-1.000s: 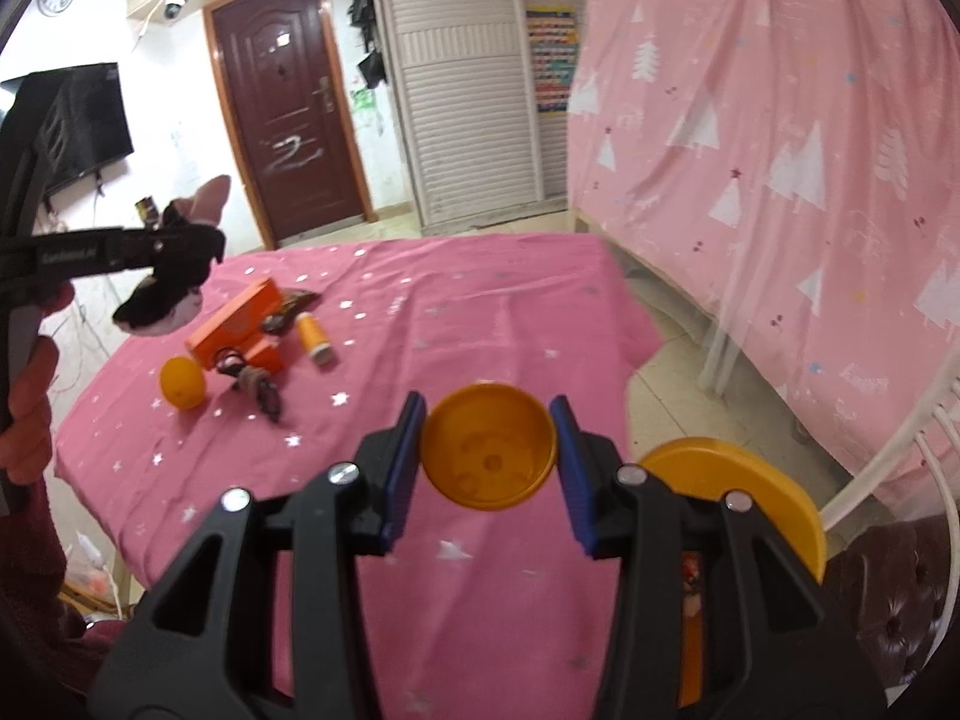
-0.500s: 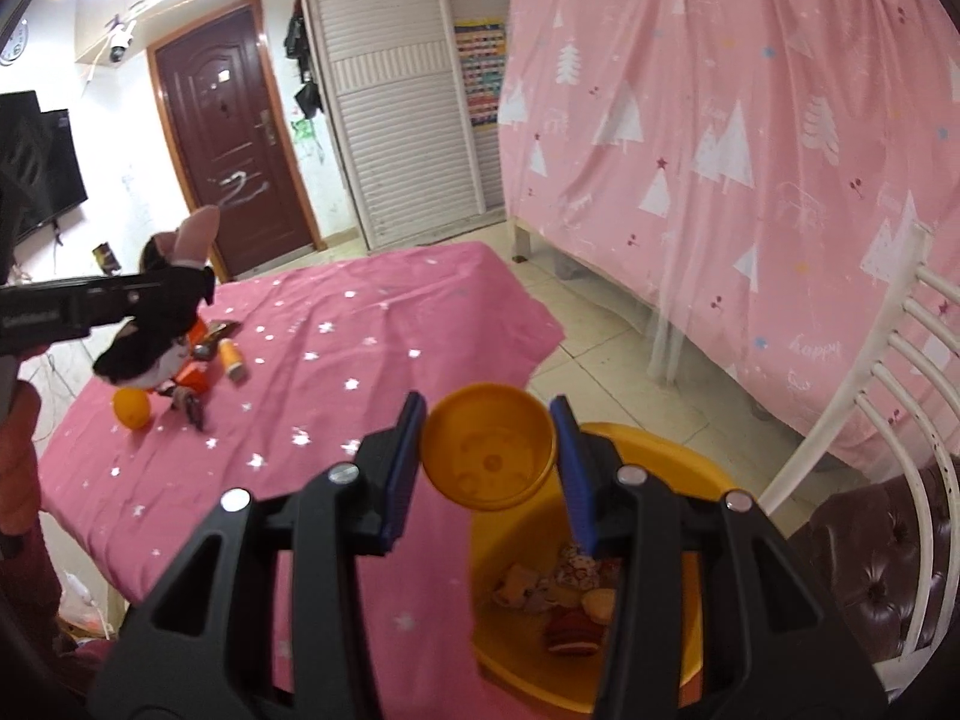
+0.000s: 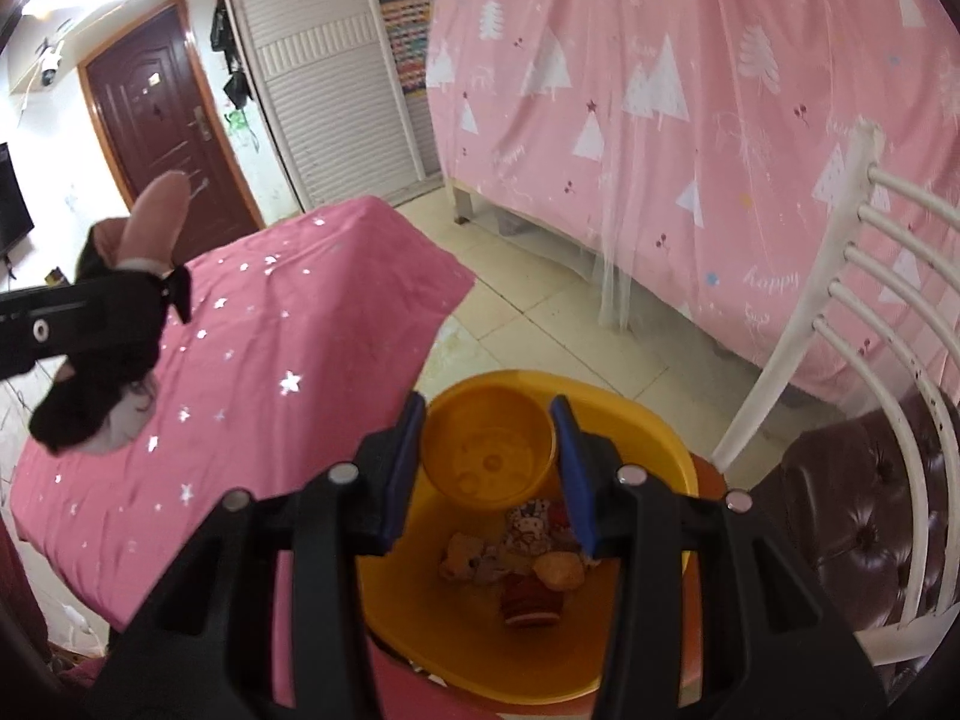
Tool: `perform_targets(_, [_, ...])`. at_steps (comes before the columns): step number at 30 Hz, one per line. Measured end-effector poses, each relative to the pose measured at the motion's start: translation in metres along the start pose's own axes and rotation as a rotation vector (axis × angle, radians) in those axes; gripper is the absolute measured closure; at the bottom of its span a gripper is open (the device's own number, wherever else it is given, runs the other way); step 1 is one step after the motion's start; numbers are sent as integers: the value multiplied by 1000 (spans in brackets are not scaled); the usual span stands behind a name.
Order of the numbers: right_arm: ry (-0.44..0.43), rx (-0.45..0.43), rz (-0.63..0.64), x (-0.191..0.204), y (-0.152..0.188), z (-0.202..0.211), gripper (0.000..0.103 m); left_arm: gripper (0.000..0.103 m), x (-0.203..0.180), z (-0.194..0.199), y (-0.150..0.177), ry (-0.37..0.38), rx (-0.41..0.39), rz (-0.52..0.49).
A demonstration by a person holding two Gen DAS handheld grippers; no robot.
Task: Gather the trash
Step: 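Carry the sock and capsule half in both grippers over the yellow bin, then open both grippers to drop the sock and capsule half into the bin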
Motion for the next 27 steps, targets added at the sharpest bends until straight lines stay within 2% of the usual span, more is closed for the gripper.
perform_targets(5, [3,15,-19,-9,2,-4,62,72,-19,-26,-5,13,22,-30])
perform_targets(9, [8,28,-37,-18,5,-6,62,71,-29,-43,-6,51,53,-16])
perform_targets(10, [10,32,-41,-20,6,-7,59,71,-30,-44,-6,53,55,-17])
perform_targets(11, [14,33,-44,-22,7,-7,50,70,-30,-45,-7,48,53,-17])
perform_targets(13, [15,31,-49,-23,7,-7,44,70,-31,-46,-8,41,48,-21])
perform_targets(20, [17,30,-40,-22,8,-6,44,59,-26,-37,-12,34,19,-13])
perform_targets(27, [3,-1,-37,-12,2,0,44,57,-10,-17,-15,21,-5,16])
Point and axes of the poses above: each gripper's, at about its wrist camera, not at the fingertips, and z roughly against the way its jaws point, x to its left, y to its underside, the point moved 9 cm from there along -z, roughly the way its jaws point, and after that the axes turned 3 degrees about -x, right-handed, at the moved point
